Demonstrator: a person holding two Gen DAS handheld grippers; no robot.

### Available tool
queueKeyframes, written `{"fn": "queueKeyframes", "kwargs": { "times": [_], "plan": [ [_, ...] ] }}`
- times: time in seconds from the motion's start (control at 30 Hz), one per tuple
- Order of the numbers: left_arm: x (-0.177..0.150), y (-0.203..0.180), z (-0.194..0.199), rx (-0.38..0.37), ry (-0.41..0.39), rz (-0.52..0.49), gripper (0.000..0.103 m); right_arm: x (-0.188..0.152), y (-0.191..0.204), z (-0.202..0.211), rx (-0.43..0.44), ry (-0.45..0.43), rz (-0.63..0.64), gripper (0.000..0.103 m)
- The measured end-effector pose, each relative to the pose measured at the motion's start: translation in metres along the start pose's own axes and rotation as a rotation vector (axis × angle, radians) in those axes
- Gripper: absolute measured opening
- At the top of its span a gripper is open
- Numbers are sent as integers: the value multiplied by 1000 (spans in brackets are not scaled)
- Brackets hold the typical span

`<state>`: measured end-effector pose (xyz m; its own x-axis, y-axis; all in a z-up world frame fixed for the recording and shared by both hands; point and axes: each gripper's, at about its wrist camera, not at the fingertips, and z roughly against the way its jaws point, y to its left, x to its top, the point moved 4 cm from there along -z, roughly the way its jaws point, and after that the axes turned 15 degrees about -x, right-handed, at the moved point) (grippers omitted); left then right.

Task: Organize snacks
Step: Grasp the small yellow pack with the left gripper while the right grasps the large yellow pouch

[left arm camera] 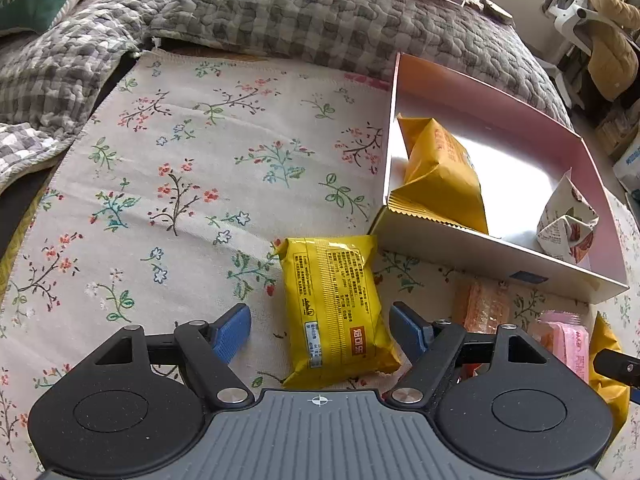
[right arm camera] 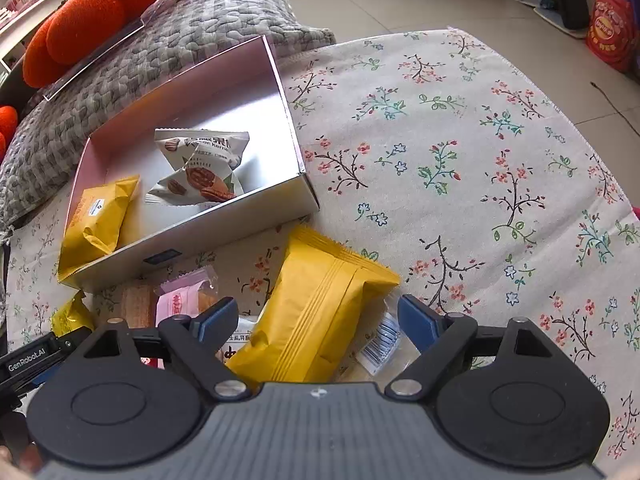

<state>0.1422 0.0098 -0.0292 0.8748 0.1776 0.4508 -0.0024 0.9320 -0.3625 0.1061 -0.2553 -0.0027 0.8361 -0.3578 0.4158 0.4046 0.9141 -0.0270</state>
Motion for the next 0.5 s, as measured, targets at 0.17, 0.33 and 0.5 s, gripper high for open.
{"fn": "queueKeyframes", "kwargs": {
  "times": [0.17,0.33,0.5],
  "plan": [
    [-1,-3,-4,15,-2,-27,81,-2,4,-2,-14,-10,21,82],
    [-2,-6,-5,23,-5,-52,81,-4,6,-3,-18,-10,34,78],
    [-2,-8,-5,18,-12,-69,80,-4,8,-3,-20,-16,45,71]
  ]
}}
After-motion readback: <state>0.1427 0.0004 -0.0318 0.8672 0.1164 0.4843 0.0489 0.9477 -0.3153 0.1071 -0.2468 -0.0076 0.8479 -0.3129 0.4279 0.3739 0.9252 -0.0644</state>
